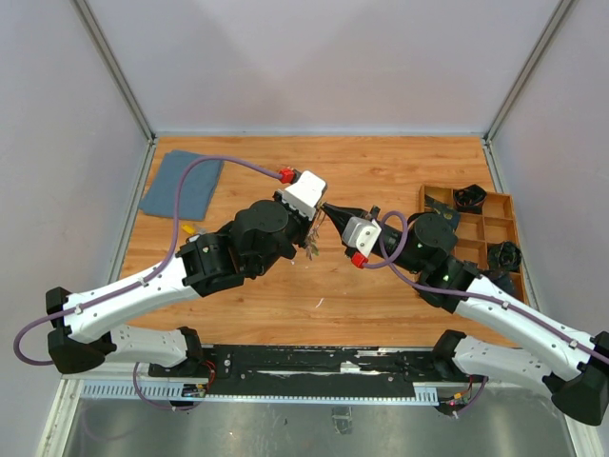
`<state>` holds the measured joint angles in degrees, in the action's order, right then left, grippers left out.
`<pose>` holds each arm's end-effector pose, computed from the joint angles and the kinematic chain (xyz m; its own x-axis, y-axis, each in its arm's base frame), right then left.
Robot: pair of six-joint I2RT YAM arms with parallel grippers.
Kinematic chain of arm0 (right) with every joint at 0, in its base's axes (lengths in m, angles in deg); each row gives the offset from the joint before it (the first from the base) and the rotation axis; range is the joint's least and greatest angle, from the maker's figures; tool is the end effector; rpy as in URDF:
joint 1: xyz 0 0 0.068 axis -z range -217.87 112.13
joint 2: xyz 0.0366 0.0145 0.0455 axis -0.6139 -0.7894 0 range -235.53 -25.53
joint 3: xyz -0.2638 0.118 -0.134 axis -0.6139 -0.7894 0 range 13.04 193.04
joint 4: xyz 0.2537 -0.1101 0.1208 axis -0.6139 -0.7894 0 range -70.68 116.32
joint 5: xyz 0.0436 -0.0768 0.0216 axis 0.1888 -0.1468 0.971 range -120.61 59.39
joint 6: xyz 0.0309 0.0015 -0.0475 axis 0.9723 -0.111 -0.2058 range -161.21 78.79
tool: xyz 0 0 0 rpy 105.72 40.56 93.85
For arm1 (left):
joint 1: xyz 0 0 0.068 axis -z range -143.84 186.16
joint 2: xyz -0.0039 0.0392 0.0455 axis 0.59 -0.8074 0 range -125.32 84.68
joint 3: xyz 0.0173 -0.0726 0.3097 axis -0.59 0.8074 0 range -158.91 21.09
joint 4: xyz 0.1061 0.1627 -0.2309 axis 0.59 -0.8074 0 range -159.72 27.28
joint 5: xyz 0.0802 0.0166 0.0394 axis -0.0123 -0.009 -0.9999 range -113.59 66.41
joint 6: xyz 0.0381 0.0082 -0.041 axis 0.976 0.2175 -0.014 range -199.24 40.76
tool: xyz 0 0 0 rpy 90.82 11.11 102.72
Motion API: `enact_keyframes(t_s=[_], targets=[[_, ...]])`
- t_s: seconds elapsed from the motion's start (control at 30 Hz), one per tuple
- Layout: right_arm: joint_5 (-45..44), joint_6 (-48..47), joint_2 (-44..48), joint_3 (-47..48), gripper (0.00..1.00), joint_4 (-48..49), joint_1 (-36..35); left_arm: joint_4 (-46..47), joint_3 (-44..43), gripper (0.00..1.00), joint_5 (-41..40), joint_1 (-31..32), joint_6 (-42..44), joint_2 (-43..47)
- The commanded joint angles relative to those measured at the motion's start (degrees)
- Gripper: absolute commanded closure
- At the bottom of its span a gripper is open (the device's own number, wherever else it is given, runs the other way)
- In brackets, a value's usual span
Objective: Put the keys on the keyring
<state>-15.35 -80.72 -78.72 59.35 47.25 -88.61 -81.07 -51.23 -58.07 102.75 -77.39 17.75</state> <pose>0.1408 0.1889 0.4149 0.6966 -0.1176 -0.7078 -0.6032 0.4381 -0.6664 0.1328 -0.2505 0.4626 -0.0718 0.2327 -0.9699 0.5400 0.8266 0.1583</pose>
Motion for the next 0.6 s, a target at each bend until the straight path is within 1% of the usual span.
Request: enact_keyframes(t_s=[0.0, 0.57], targets=[[-1.11, -0.56, -0.06, 1.1, 1.0, 2.24, -1.28, 1.47, -2.47, 0.99, -0.29, 0.51, -0.99, 0.65], [-0.77, -0.71, -1.12, 1.18, 0.99, 1.25, -2.03, 1.05, -3.01, 0.99, -0.36, 0.49, -0.96, 0.51]])
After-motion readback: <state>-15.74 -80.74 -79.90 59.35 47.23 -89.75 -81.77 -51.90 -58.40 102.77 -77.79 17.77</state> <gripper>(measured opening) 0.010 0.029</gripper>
